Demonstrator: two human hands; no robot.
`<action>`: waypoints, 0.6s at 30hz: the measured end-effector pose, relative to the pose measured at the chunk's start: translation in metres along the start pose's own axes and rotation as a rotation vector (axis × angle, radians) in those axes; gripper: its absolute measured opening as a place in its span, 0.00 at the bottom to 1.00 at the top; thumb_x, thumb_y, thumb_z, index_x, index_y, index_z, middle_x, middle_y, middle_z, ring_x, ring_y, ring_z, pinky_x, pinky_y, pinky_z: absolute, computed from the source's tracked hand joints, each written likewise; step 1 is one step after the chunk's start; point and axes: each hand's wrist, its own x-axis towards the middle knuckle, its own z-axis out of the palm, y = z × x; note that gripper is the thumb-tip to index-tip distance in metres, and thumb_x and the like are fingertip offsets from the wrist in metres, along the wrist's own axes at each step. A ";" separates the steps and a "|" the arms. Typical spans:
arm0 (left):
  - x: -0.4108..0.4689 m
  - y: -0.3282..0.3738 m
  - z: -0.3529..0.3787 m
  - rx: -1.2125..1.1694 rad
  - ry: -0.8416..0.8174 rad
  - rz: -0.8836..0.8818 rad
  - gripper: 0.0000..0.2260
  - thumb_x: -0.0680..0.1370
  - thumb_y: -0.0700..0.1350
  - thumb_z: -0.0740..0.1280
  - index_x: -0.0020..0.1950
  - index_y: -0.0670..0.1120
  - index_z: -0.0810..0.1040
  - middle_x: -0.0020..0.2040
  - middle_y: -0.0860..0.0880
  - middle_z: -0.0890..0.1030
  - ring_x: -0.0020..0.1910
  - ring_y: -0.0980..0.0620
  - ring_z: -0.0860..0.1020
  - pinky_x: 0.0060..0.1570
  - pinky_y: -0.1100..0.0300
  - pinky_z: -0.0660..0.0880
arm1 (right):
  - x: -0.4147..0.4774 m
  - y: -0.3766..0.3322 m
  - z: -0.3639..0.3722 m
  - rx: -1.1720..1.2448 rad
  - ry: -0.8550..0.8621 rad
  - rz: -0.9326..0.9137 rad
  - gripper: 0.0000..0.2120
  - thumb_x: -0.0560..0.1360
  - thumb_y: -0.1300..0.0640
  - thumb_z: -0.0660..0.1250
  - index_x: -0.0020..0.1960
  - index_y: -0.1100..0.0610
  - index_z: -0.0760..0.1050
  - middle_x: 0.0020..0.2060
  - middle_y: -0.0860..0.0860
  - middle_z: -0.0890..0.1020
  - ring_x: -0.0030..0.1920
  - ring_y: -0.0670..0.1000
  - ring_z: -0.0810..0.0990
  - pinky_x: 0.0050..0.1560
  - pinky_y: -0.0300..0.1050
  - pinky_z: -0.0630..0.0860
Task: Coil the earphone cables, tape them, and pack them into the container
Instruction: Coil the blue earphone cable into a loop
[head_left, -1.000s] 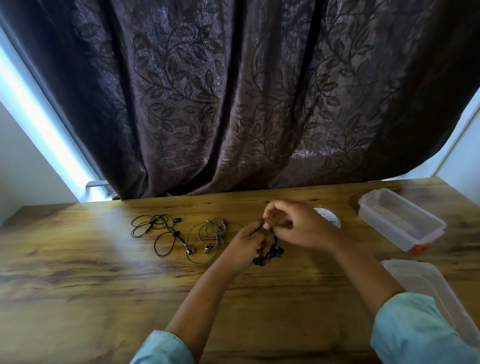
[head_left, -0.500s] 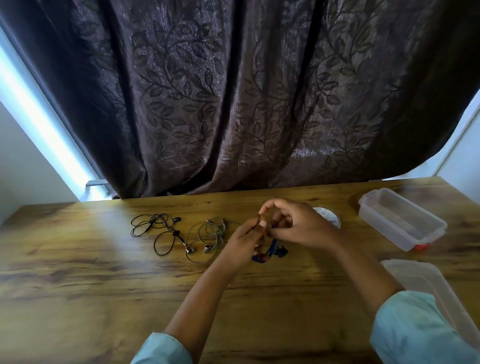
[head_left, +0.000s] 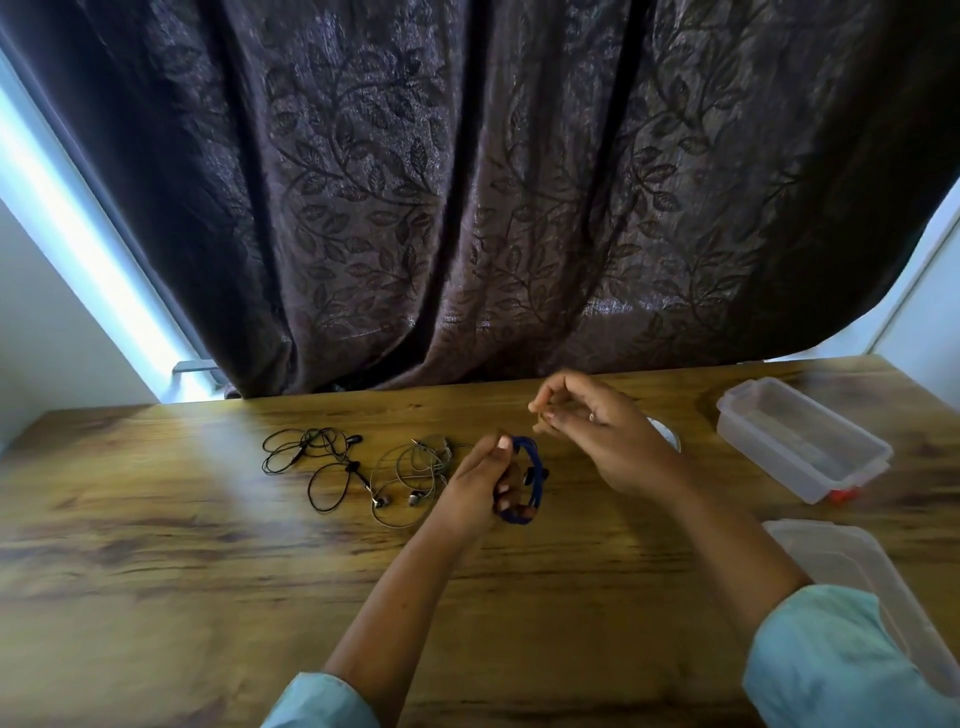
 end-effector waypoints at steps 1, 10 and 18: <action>0.000 0.000 -0.001 -0.011 0.000 0.009 0.13 0.83 0.46 0.53 0.39 0.46 0.67 0.28 0.54 0.65 0.28 0.56 0.62 0.33 0.63 0.64 | 0.000 0.001 0.000 0.001 -0.001 0.015 0.06 0.78 0.64 0.62 0.50 0.55 0.75 0.52 0.55 0.79 0.50 0.48 0.82 0.52 0.39 0.79; -0.005 0.008 0.000 0.054 0.042 0.012 0.11 0.84 0.44 0.52 0.50 0.43 0.72 0.31 0.54 0.72 0.29 0.58 0.72 0.49 0.50 0.76 | -0.004 -0.002 0.007 -0.167 -0.081 0.012 0.09 0.76 0.63 0.65 0.50 0.49 0.75 0.46 0.46 0.81 0.44 0.42 0.79 0.38 0.32 0.72; -0.012 0.017 0.006 0.068 0.045 0.053 0.12 0.83 0.46 0.52 0.45 0.44 0.70 0.28 0.59 0.76 0.29 0.63 0.77 0.50 0.53 0.76 | -0.003 -0.002 0.007 -0.234 -0.002 -0.082 0.05 0.75 0.60 0.68 0.45 0.51 0.75 0.44 0.47 0.82 0.47 0.44 0.81 0.47 0.45 0.79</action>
